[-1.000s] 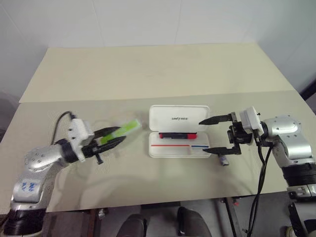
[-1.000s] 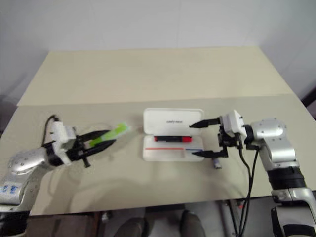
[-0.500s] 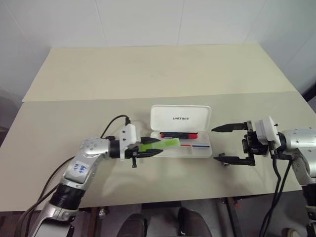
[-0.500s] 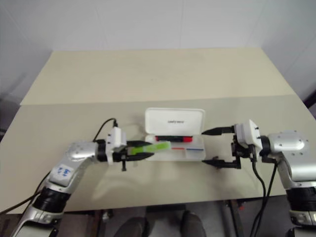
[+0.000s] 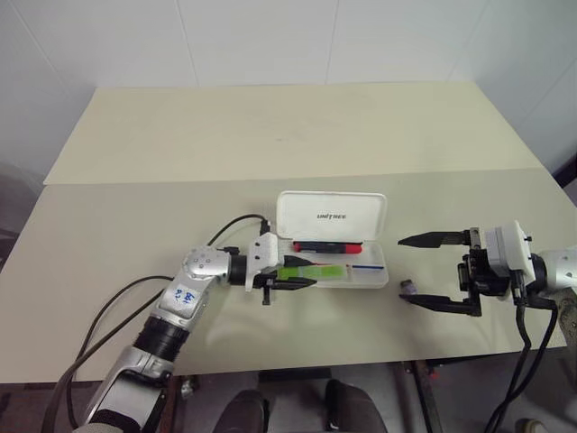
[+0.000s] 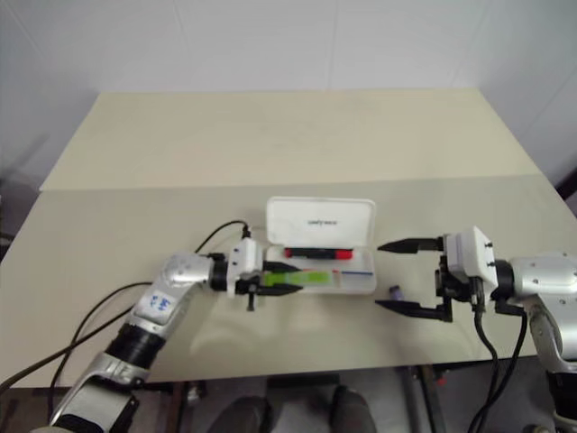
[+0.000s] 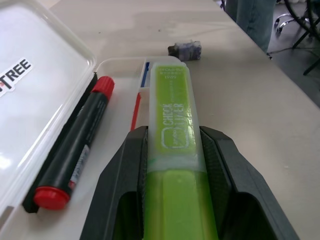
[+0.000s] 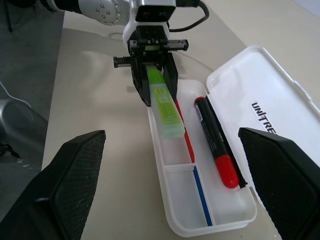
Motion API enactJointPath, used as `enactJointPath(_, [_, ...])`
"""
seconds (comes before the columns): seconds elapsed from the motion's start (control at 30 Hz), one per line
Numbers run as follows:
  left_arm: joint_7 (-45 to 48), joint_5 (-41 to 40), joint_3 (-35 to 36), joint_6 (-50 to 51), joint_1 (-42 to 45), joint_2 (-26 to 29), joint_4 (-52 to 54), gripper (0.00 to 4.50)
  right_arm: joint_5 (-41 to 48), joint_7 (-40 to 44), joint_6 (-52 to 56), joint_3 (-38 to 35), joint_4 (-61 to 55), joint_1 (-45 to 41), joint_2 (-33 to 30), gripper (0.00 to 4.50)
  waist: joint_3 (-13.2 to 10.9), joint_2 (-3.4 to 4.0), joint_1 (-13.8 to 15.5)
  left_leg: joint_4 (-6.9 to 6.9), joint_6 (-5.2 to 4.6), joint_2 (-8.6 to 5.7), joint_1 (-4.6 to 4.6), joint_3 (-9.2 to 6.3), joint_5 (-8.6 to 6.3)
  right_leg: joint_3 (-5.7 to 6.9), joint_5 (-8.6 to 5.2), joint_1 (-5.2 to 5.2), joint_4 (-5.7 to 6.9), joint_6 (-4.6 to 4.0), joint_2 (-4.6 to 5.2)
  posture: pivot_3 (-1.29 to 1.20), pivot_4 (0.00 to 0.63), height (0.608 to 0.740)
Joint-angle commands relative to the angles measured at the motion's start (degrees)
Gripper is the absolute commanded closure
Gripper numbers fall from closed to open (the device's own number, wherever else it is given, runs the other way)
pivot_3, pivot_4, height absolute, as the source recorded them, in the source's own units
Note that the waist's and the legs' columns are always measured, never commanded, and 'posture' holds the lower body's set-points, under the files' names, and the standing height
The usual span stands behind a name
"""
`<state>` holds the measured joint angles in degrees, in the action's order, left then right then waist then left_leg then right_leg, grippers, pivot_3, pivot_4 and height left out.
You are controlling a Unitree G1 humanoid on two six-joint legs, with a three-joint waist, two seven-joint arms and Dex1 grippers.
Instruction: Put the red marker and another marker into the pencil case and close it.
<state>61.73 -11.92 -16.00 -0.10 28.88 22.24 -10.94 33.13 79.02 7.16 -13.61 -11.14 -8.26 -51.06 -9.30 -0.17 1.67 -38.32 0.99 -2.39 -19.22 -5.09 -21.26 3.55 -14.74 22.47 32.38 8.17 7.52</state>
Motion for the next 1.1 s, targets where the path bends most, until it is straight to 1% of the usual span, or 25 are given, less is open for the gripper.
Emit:
enactJointPath(0.03, [1.03,0.48,0.01,-1.95,1.49,-0.86,-1.03,3.37,1.07,-1.13,0.23,-2.36,-2.44,0.54,-0.71,0.0,0.0,0.0,0.0,0.0,0.0,0.0,0.0,0.0,0.0,0.0,0.0,0.0,0.0,0.0,0.0,0.0,0.15,0.74])
enactJointPath(0.3, [2.2,1.24,-0.12,-2.24,3.71,-1.96,-4.52,3.37,1.04,-2.84,0.28,-3.0,-3.83,1.65,-0.35,0.0,0.0,-0.02,0.09,-0.06,-0.01,0.0,-0.02,0.02,0.0,0.01,0.01,-0.01,0.01,0.01,0.01,0.0,0.15,0.74])
enactJointPath(0.53, [2.29,1.68,-0.2,-1.32,4.43,-2.66,-4.94,0.95,1.32,-4.26,0.04,-3.25,-5.2,3.14,-0.06,0.0,0.01,-0.02,0.05,-0.08,-0.02,0.0,-0.02,0.04,0.01,0.01,0.01,-0.01,0.02,0.02,0.0,0.0,0.15,0.74])
enactJointPath(0.63, [2.58,0.85,0.16,-1.09,4.08,-2.89,-3.52,0.01,1.33,-4.71,0.0,-3.16,-5.49,3.54,0.09,0.0,0.01,-0.02,0.05,-0.09,-0.02,0.0,-0.02,0.04,0.01,0.01,0.01,-0.01,0.02,0.02,0.0,0.0,0.15,0.74])
enactJointPath(0.8, [3.47,-2.0,1.07,0.92,2.97,-3.32,0.01,0.01,1.4,-4.83,-0.1,-2.56,-4.97,3.5,0.26,0.0,0.01,-0.03,0.05,-0.13,-0.02,0.0,-0.03,0.04,0.01,0.01,0.01,-0.02,0.02,0.02,0.01,0.0,0.15,0.74])
enactJointPath(0.97, [3.33,-2.76,1.75,2.33,0.98,-2.44,3.28,0.01,1.32,-4.66,-0.02,-1.75,-4.25,2.83,0.49,0.0,0.01,-0.03,-0.04,-0.14,-0.02,0.02,-0.01,0.05,0.01,0.0,0.01,-0.02,0.03,0.02,0.0,0.0,0.15,0.74])
enactJointPath(1.1, [2.82,-4.36,3.64,3.05,-1.23,-1.67,6.81,0.01,0.58,-5.34,0.66,-1.41,-3.04,2.0,0.22,0.0,0.02,-0.04,-0.08,-0.18,-0.02,0.03,-0.01,0.05,0.01,-0.01,0.01,-0.02,0.03,0.02,0.0,0.0,0.15,0.74])
